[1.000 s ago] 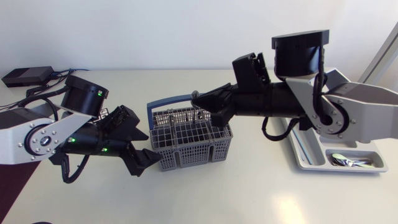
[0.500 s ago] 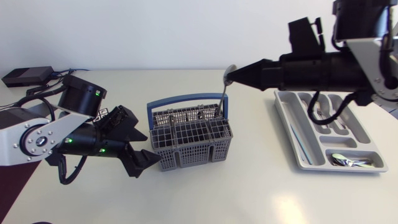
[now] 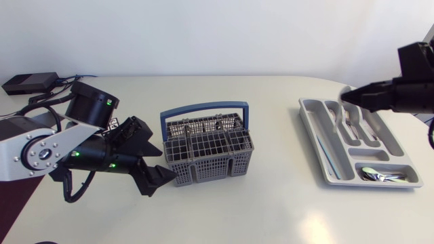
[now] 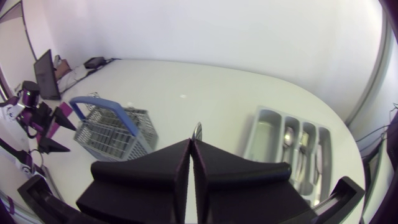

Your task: Transfer all utensils from the basket to the drawer tray.

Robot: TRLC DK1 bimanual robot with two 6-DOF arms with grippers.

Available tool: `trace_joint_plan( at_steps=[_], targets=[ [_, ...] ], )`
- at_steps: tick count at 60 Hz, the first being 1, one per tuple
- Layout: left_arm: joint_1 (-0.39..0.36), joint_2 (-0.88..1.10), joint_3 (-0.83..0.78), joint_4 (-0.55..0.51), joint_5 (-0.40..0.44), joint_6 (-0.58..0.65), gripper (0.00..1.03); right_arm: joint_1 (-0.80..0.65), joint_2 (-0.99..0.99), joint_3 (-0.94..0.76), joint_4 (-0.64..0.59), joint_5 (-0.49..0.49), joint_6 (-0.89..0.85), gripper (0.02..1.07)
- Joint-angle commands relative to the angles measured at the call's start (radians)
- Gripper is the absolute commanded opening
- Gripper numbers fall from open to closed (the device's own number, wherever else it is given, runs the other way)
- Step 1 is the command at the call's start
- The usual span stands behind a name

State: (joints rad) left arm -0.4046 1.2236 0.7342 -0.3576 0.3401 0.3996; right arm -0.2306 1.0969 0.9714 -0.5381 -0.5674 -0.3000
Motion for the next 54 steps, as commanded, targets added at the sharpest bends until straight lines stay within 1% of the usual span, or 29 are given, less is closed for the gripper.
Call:
trace_joint_plan(
  at_steps=[1,7,10,14,18,24,30,36,41,44,54],
  targets=[
    [-0.005,-0.015,0.024,-0.015,0.011,-0.016,0.98,-0.122,-0.015,-0.079,-0.033,0.029,-0.163,0.08],
    [-0.007,-0.015,0.027,-0.023,0.007,-0.018,0.98,-0.266,-0.017,-0.125,-0.033,0.038,-0.301,0.08],
    [-0.010,-0.015,0.031,-0.026,0.005,-0.021,0.98,-0.355,0.003,-0.140,-0.028,0.038,-0.380,0.08],
    [-0.014,-0.015,0.033,-0.027,-0.001,-0.027,0.98,-0.437,0.031,-0.161,-0.008,0.038,-0.461,0.08],
    [-0.023,-0.015,0.033,-0.027,-0.012,-0.031,0.98,-0.504,0.063,-0.191,0.041,0.044,-0.525,0.08],
    [-0.026,-0.015,0.033,-0.027,-0.016,-0.041,0.98,-0.573,0.133,-0.201,0.056,0.047,-0.620,0.08],
    [-0.028,-0.016,0.030,-0.027,-0.029,-0.042,0.98,-0.602,0.172,-0.237,0.150,0.080,-0.653,0.08],
    [-0.025,-0.016,0.027,-0.026,-0.032,-0.042,0.98,-0.612,0.235,-0.261,0.216,0.095,-0.683,0.08],
    [-0.023,-0.019,0.024,-0.026,-0.036,-0.042,0.98,-0.612,0.270,-0.272,0.230,0.101,-0.709,0.08],
    [-0.020,-0.021,0.022,-0.027,-0.036,-0.042,0.98,-0.607,0.278,-0.293,0.276,0.110,-0.712,0.08],
    [-0.016,-0.029,0.014,-0.027,-0.038,-0.041,0.98,-0.585,0.274,-0.355,0.339,0.120,-0.761,0.08]
  ],
)
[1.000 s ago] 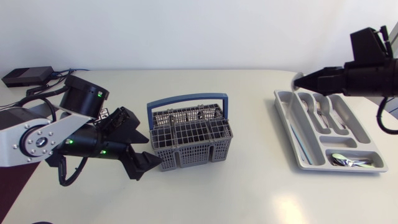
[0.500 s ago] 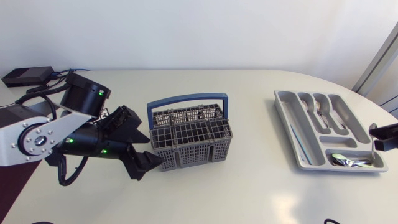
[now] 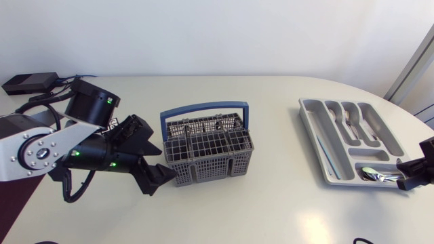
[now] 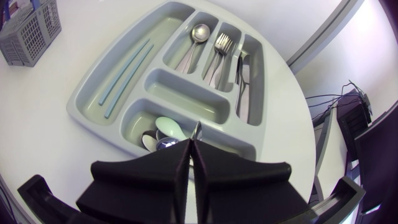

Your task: Transfer all utensils from the basket to the drawer tray.

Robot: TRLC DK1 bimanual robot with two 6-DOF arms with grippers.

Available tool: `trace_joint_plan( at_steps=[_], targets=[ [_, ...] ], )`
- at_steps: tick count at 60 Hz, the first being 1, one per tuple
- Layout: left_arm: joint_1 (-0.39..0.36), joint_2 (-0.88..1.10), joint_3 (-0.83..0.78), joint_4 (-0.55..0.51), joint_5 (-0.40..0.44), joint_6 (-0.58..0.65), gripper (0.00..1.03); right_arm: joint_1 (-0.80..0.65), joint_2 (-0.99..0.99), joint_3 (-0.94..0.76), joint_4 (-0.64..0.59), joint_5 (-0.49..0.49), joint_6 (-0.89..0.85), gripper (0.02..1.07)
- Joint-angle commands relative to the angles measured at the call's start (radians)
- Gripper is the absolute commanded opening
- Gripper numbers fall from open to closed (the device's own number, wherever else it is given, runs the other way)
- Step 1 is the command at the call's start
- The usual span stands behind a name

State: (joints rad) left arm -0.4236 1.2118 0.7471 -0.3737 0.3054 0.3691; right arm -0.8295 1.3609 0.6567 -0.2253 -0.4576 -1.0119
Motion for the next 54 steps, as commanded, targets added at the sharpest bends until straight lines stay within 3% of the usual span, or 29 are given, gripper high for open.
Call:
trace_joint_plan(
  at_steps=[1,8,24,54],
  targets=[
    [0.005,-0.017,0.001,-0.010,-0.002,-0.010,0.98,0.018,0.009,-0.046,0.035,0.013,-0.050,0.08],
    [0.005,-0.017,0.000,-0.010,-0.002,-0.009,0.98,0.033,-0.026,-0.048,0.055,0.027,-0.047,0.08],
    [0.003,-0.020,0.003,-0.011,-0.002,-0.010,0.98,0.050,-0.106,0.023,-0.028,0.025,-0.033,0.08],
    [0.013,-0.031,-0.011,-0.016,-0.003,-0.006,0.98,0.095,0.092,-0.080,0.161,0.028,-0.143,0.10]
  ],
)
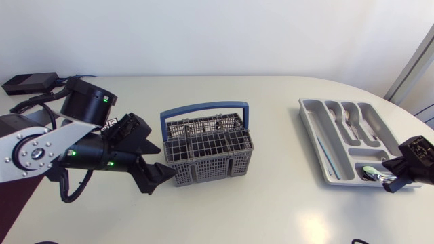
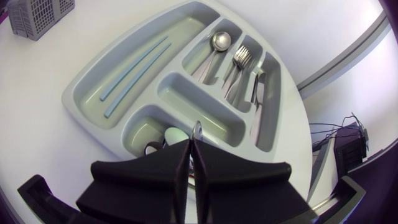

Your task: Transfer all utensils from the basket to the drawer tray.

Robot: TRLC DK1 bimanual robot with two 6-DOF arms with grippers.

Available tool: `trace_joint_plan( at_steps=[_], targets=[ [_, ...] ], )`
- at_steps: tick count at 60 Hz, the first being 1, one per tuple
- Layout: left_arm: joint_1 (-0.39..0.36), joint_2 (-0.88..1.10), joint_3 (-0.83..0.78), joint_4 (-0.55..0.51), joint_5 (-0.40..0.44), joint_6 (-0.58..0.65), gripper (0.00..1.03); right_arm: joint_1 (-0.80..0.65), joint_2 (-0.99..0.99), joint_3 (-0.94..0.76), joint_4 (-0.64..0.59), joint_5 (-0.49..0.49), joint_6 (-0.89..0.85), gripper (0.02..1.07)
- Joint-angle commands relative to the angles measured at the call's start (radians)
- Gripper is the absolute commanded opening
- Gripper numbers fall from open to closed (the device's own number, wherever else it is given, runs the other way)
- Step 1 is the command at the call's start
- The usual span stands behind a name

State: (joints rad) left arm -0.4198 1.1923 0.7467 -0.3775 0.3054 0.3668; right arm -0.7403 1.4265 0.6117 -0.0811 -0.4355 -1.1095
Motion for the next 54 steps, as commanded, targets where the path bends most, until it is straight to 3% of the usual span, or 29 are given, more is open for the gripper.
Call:
trace_joint_plan(
  at_steps=[1,13,17,29,35,47,54],
  targets=[
    [0.009,-0.011,-0.010,-0.012,-0.003,-0.003,0.98,0.002,0.026,-0.038,0.021,0.006,-0.046,0.13],
    [0.015,0.003,0.000,-0.011,-0.003,-0.005,0.98,-0.024,-0.047,-0.033,0.015,0.004,-0.038,0.76],
    [0.023,0.007,0.005,-0.011,-0.009,-0.006,0.98,-0.027,-0.104,-0.015,-0.031,0.004,-0.021,0.91],
    [0.056,0.055,0.020,-0.003,-0.072,-0.025,0.98,0.009,-0.256,0.062,-0.259,-0.031,0.043,0.92],
    [0.078,0.079,0.026,0.002,-0.088,-0.034,0.98,0.101,-0.339,0.042,-0.299,-0.039,0.125,0.92],
    [0.115,0.104,0.036,0.008,-0.107,-0.046,0.98,0.452,-0.411,0.003,-0.302,0.075,0.367,0.92],
    [0.127,0.128,0.037,0.025,-0.126,-0.052,0.98,0.667,-0.373,-0.001,-0.230,0.158,0.514,0.91]
  ],
)
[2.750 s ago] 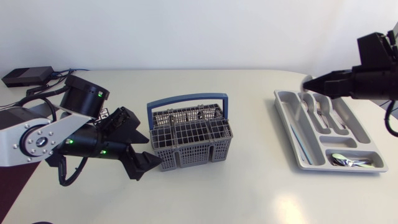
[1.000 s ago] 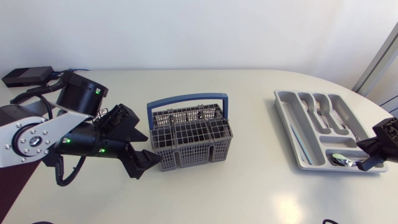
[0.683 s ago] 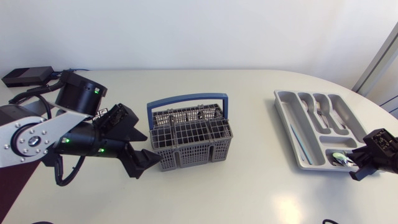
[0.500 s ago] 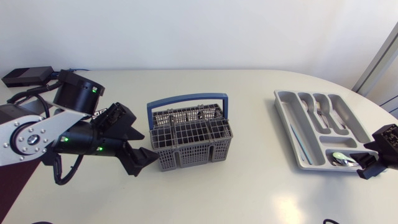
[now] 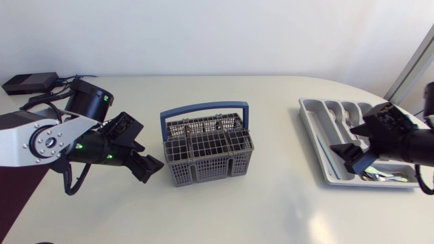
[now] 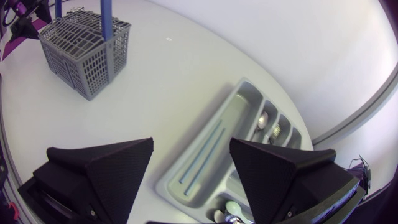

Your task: Transfer all utensils from the basket to the drawer tray.

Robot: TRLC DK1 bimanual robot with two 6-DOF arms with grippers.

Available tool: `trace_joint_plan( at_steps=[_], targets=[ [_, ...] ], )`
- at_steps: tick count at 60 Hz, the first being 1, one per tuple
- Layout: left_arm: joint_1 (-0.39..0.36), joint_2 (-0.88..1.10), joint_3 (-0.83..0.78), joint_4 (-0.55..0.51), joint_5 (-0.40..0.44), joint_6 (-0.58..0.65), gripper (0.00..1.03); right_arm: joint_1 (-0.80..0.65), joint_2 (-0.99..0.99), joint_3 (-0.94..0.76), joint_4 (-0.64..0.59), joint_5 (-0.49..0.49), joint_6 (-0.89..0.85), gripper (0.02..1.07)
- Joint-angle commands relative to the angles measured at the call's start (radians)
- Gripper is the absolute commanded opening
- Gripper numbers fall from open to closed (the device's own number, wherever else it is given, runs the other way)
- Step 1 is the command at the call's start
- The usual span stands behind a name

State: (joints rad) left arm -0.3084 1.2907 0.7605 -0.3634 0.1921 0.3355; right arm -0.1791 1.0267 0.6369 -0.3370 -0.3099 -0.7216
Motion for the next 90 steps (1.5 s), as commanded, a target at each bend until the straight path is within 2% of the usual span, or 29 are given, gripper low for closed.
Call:
trace_joint_plan(
  at_steps=[1,9,20,28,40,51,57,73,90],
  targets=[
    [0.019,0.033,0.025,0.012,-0.013,-0.021,0.98,0.135,0.038,-0.023,0.033,0.040,0.145,0.90],
    [0.040,0.065,0.040,0.037,-0.013,-0.030,0.98,0.293,0.115,0.007,0.095,0.058,0.257,0.71],
    [0.058,0.105,0.060,0.058,-0.013,-0.033,0.98,0.467,0.153,0.060,0.154,0.052,0.370,0.28],
    [0.058,0.139,0.072,0.069,-0.013,-0.036,0.98,0.583,0.200,0.110,0.194,0.052,0.430,0.10],
    [0.055,0.151,0.085,0.075,-0.013,-0.049,0.98,0.656,0.391,0.176,0.291,0.054,0.479,0.09],
    [0.057,0.165,0.088,0.086,-0.013,-0.053,0.98,0.710,0.504,0.196,0.294,0.097,0.473,0.09],
    [0.055,0.179,0.094,0.095,-0.013,-0.056,0.98,0.707,0.478,0.190,0.291,0.097,0.476,0.09],
    [0.052,0.208,0.122,0.101,-0.013,-0.062,0.98,0.636,0.243,0.106,0.231,0.069,0.476,0.09],
    [0.043,0.257,0.189,0.104,-0.013,-0.076,0.98,0.533,0.309,0.056,0.242,0.066,0.435,0.09]
  ],
)
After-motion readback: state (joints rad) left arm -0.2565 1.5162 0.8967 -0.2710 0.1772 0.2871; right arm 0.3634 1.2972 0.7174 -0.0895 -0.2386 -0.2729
